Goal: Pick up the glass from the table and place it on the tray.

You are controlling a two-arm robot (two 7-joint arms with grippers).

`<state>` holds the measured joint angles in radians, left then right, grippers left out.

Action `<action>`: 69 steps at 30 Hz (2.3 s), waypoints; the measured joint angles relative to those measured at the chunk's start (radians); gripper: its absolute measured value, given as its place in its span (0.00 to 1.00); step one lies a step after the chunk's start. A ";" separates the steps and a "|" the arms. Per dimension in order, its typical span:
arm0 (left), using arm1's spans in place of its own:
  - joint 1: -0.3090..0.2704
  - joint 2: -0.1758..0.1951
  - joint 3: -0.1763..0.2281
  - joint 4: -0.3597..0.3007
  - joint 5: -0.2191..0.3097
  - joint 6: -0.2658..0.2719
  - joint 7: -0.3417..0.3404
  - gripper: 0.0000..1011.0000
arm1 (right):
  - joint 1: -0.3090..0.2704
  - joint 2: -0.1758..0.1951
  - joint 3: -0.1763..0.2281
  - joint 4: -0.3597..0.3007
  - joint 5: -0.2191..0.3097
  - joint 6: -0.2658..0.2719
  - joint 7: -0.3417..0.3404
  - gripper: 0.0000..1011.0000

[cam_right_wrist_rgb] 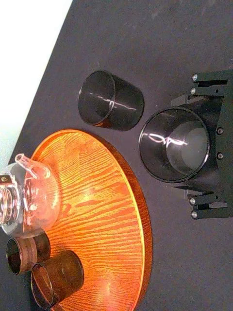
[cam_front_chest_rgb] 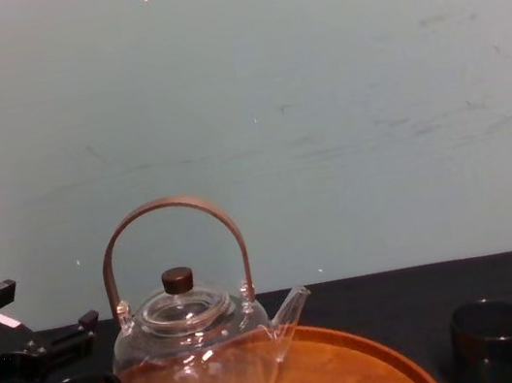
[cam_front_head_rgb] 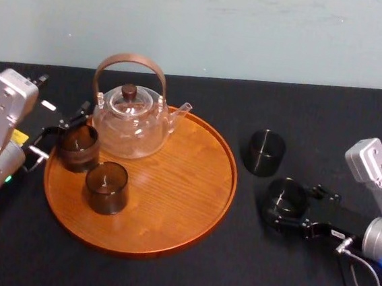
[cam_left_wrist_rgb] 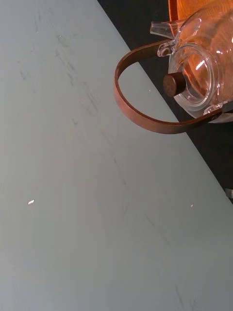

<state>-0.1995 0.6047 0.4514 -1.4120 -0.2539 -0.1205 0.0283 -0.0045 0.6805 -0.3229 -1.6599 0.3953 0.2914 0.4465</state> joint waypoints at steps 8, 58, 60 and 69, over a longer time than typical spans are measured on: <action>0.000 0.000 0.000 0.000 0.000 0.000 0.000 0.99 | 0.030 -0.011 -0.022 0.020 -0.010 0.000 0.012 0.99; 0.000 0.000 0.000 0.000 0.000 0.000 0.000 0.99 | 0.088 0.005 -0.049 -0.001 0.005 -0.059 0.096 0.89; 0.000 0.000 0.000 0.000 0.000 0.000 0.000 0.99 | 0.108 0.003 -0.061 -0.004 0.008 -0.067 0.112 0.89; 0.000 0.000 0.000 0.000 0.000 0.000 0.000 0.99 | 0.204 -0.037 -0.134 0.019 0.006 -0.090 0.153 0.89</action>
<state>-0.1995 0.6047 0.4514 -1.4120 -0.2539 -0.1205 0.0283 0.1999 0.6433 -0.4571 -1.6409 0.4017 0.2012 0.5993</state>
